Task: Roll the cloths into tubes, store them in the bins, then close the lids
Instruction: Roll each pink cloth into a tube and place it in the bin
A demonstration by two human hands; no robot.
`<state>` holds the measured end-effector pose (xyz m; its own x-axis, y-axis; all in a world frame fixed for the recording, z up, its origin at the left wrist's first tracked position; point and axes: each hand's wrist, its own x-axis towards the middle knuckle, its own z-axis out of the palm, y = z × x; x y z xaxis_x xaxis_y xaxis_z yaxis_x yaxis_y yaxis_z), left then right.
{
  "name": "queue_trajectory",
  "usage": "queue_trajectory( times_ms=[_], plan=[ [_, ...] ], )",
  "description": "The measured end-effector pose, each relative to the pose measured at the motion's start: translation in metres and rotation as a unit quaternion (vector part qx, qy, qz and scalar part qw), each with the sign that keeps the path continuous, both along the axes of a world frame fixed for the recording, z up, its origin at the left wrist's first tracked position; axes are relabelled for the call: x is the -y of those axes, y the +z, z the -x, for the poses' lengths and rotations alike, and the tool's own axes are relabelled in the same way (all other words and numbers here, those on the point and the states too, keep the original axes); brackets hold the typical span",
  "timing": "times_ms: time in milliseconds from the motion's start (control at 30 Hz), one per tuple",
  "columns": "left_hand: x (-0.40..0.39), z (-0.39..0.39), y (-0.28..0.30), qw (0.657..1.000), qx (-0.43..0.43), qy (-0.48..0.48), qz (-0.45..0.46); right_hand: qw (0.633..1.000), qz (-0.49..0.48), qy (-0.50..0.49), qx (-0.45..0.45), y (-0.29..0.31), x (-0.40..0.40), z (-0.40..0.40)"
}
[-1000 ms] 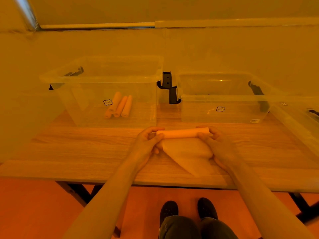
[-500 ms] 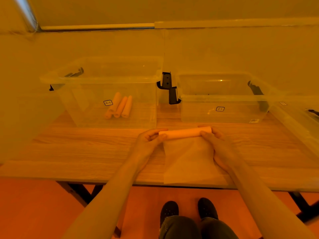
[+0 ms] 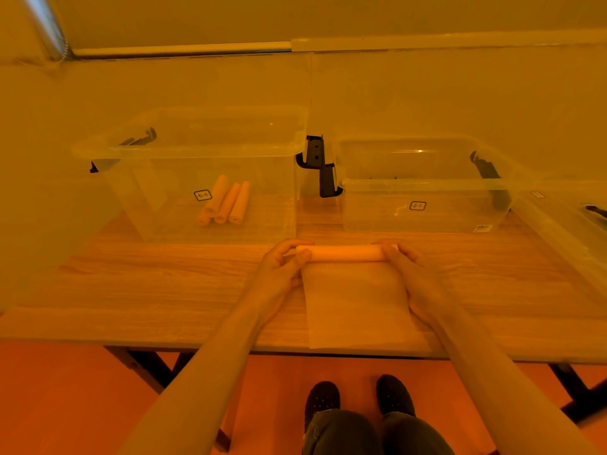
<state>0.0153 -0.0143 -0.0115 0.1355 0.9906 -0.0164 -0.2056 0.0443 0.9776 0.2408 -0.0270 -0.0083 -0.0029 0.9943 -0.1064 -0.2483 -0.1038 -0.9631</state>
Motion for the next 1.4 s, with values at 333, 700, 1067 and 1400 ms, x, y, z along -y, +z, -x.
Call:
queue_trajectory(
  times_ms=[333, 700, 1067, 1400],
  plan=[
    [-0.0027, 0.0028, -0.005, 1.0, 0.012, -0.003, 0.013, 1.0, 0.006, 0.011, 0.021, 0.0004, 0.0032, -0.0013],
    [-0.0022, 0.0006, -0.0032, 1.0, 0.016, 0.011, 0.019, 1.0, -0.008, 0.019, 0.02, 0.0006, 0.0023, -0.002],
    [-0.0026, -0.0001, 0.0001, 0.999, 0.016, 0.028, 0.041, 1.0, -0.013, 0.009, 0.012, -0.0019, -0.0012, -0.0017],
    [-0.0004, 0.0006, -0.0008, 1.0, -0.001, 0.01, 0.008, 0.999, -0.018, 0.021, 0.016, -0.0023, -0.0008, -0.0036]
  ],
)
